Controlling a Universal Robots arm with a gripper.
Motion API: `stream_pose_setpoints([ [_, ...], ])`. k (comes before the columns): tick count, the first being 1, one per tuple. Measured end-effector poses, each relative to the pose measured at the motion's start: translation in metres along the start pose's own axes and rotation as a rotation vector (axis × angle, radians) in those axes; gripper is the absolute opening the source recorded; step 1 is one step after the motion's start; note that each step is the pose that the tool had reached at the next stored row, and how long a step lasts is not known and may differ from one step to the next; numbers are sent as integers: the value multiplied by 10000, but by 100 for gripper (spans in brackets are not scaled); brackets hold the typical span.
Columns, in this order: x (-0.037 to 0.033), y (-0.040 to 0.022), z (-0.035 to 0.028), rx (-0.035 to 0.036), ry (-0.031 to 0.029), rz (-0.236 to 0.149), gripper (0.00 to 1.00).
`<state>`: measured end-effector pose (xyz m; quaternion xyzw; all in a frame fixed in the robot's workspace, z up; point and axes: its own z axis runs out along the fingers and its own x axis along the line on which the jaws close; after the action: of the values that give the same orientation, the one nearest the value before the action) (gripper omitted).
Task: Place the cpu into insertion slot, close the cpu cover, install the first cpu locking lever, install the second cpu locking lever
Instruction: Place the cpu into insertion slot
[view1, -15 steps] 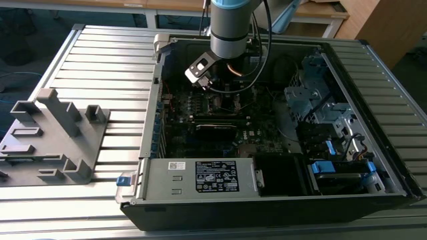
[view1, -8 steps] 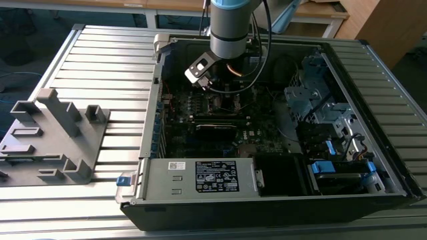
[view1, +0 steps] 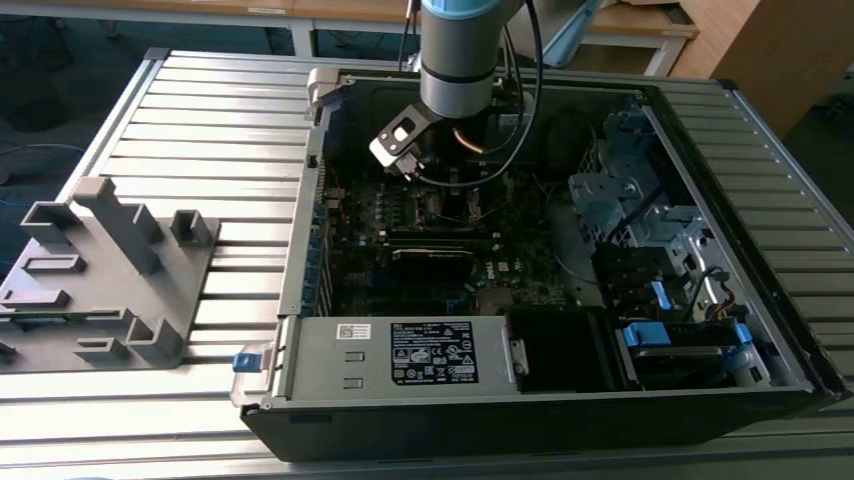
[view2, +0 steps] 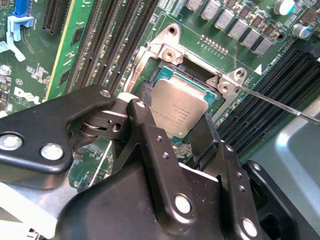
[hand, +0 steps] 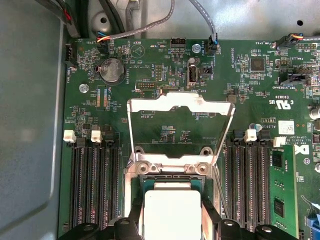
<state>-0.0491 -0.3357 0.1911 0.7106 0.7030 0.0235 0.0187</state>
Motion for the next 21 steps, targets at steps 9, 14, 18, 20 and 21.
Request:
stream_pose_setpoints([
  [9, 0, 0, 2, 0, 0, 0, 54],
  [14, 0, 0, 3, 0, 0, 0, 54],
  [18, 0, 0, 8, 1, 0, -1, 54],
  [20, 0, 0, 8, 1, -2, -1, 54],
  [21, 0, 0, 9, 1, -1, -1, 54],
])
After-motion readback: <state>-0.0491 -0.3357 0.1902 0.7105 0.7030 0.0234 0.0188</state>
